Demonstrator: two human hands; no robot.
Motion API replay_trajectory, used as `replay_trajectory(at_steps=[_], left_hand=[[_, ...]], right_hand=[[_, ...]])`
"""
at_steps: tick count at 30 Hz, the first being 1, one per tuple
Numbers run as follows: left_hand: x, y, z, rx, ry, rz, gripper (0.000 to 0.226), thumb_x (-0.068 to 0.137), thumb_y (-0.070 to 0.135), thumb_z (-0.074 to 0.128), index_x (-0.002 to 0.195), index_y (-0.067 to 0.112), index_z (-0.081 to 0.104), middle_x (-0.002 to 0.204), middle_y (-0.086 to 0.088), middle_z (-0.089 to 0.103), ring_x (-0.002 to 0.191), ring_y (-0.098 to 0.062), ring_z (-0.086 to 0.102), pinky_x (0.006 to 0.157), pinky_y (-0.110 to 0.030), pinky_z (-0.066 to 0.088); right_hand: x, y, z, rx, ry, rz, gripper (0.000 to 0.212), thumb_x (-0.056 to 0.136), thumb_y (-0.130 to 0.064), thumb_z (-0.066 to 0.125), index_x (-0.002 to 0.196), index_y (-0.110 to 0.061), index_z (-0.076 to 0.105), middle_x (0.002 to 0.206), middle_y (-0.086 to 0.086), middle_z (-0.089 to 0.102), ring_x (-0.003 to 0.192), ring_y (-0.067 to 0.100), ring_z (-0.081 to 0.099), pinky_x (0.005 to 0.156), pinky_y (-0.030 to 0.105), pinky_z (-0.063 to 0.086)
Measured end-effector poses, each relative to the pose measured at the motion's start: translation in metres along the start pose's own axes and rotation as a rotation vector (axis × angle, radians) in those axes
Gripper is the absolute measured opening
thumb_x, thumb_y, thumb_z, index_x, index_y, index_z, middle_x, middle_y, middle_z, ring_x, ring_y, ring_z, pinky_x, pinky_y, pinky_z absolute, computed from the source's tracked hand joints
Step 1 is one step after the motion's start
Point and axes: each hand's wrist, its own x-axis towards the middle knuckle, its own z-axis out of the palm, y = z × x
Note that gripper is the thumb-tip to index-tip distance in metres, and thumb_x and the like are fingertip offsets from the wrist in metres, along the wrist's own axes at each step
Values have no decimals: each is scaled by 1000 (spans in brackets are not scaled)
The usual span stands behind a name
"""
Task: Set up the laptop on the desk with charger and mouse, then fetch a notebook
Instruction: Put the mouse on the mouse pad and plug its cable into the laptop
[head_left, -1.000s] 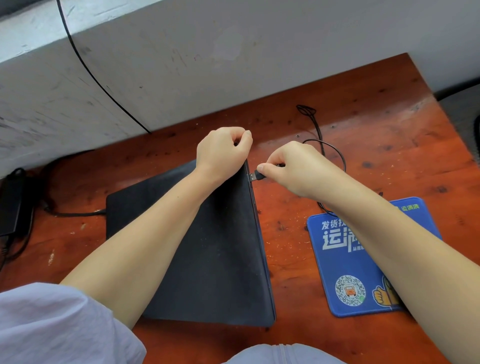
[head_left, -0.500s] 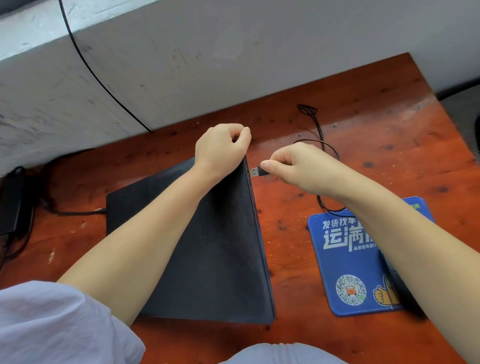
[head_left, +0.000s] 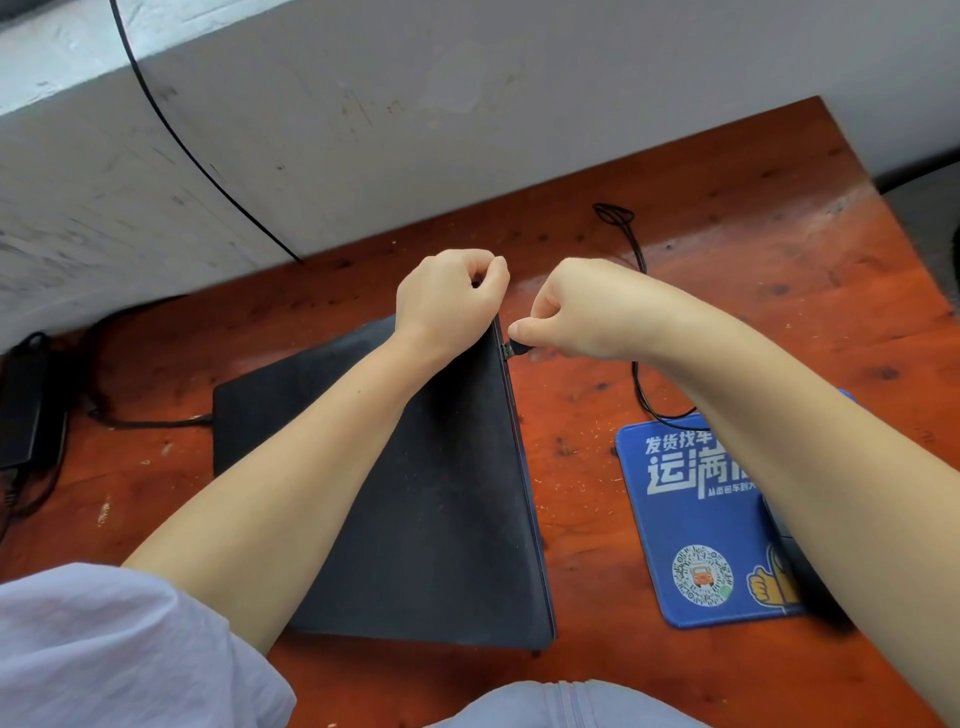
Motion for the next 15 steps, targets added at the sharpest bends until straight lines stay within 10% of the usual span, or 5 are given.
replay_trajectory(at_steps=[15], left_hand=[[1,-2,-2,15,28,1,38,88,30,41,60,6,51,49,0,40,53,-19,42,53,-29,32]], right_hand=[[-6,10,11,119,69,22,42,88,-44,54,84,-5,70,60,5,51,53,17,42,52,28,32]])
